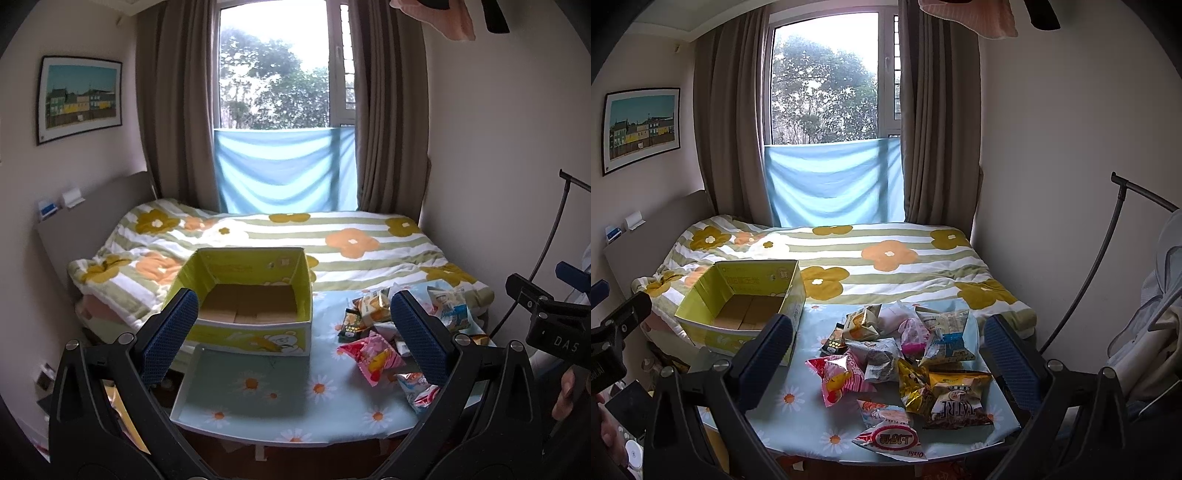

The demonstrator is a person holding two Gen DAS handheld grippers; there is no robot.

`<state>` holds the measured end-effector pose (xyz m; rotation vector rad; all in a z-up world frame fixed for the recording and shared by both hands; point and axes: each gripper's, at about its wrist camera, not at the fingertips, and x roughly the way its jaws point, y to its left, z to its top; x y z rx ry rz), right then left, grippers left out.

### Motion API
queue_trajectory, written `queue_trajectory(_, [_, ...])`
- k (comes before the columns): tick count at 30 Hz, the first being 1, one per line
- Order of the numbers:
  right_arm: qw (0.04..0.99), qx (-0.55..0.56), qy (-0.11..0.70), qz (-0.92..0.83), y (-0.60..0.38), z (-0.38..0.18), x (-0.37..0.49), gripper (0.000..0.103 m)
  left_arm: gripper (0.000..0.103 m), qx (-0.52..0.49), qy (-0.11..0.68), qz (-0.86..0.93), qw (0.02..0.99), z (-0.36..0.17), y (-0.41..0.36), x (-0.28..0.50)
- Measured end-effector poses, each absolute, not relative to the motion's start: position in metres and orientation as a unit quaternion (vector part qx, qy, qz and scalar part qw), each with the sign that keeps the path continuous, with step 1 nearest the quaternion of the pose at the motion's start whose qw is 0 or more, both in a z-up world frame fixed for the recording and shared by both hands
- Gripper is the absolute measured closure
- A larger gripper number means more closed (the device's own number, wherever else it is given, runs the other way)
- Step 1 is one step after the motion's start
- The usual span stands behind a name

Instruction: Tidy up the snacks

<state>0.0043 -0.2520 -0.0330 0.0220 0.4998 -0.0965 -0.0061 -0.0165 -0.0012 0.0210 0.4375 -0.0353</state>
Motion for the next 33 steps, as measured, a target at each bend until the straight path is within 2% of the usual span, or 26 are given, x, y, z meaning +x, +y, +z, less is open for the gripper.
queue_trajectory(33, [0.967,0.009,0.251,-0.047,-0.239,-0.038,0.005,0.000,0.000,0.010,0.220,-0.023,0.975,-0.004,-0.011,-0.002])
